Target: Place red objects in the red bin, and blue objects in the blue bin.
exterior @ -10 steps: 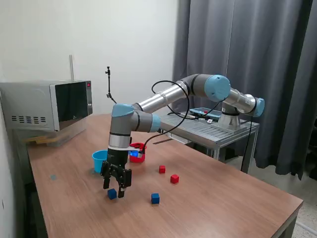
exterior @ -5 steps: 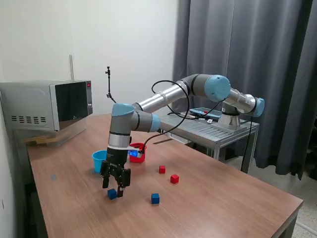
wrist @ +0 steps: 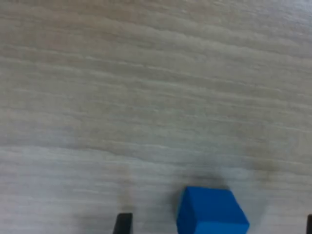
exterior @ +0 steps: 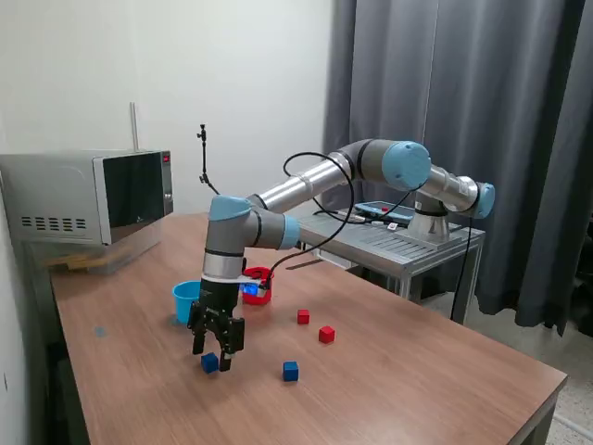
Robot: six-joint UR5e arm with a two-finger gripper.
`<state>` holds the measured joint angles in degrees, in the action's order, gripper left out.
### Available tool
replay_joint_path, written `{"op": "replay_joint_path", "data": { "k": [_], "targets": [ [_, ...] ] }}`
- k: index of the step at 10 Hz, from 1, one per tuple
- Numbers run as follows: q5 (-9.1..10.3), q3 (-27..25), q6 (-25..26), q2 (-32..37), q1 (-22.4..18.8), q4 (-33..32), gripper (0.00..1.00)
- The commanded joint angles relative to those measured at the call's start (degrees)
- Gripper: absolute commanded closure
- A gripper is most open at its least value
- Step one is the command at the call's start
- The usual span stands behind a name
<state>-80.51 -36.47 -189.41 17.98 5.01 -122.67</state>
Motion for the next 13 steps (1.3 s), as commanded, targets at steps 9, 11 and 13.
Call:
{"op": "replay_joint_path", "data": {
  "k": [9,11,13],
  "targets": [
    [-0.35,0.17,0.7,-0.14,0.0,-0.64,1.0],
    [-0.35,0.17,0.7,-0.14,0.0,-0.72,1.0],
    [-0.35,0.17,0.7,-0.14,0.0,-0.73,1.0]
  ]
}}
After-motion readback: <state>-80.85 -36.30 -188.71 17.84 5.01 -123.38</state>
